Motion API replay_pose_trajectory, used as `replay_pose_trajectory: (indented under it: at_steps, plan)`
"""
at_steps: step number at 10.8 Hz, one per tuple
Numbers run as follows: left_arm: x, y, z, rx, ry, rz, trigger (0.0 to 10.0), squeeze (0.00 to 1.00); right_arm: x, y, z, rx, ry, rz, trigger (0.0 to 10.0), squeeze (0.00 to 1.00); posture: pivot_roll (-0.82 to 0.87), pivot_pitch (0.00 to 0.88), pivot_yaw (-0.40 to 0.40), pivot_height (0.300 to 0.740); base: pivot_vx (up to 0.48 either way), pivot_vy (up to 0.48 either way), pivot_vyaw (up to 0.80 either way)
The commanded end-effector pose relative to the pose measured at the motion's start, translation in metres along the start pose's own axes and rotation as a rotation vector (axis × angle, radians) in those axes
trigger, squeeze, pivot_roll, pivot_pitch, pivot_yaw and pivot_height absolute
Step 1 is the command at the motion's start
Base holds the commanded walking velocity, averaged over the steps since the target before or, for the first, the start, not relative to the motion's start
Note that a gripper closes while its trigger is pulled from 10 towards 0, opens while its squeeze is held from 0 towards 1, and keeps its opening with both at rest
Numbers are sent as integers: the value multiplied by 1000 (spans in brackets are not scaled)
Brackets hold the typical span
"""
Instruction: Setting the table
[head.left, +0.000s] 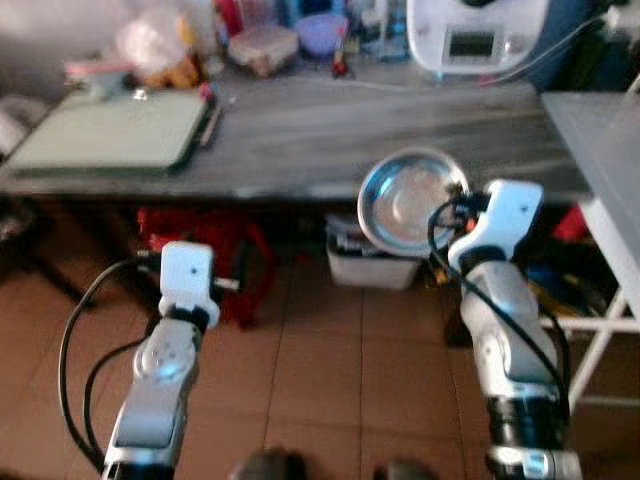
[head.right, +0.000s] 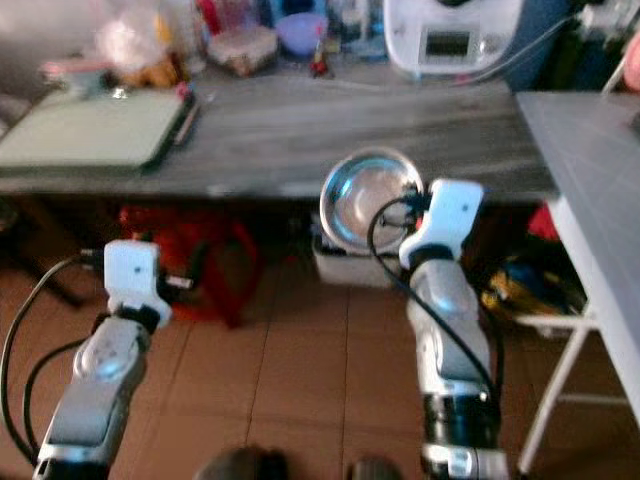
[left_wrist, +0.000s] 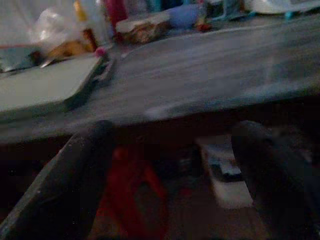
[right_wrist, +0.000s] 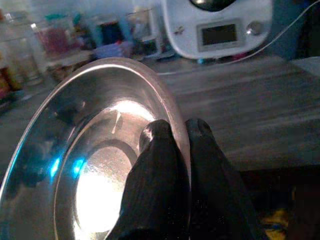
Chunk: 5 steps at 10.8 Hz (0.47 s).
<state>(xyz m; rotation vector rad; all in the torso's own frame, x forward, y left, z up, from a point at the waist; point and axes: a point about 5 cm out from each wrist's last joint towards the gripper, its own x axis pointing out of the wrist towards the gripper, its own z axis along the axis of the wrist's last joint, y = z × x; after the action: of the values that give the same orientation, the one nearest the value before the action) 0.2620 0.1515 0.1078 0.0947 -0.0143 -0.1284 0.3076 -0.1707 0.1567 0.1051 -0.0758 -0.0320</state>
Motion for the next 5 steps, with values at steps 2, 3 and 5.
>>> replay_pose_trajectory:
  at_steps: [2,3,5]
  plan:
    - [1,-3,4,4,-11,-16,10000,0,0,0,1,31,11,4,0,0,-59,56,87,740,476,0,0]
    - [1,-2,4,7,-10,-15,10000,0,1,2,-1,46,26,14,0,0,-58,58,88,740,469,0,0]
    - [1,-2,4,9,-8,-14,10000,0,2,3,-2,57,36,5,0,0,-54,63,88,740,471,0,0]
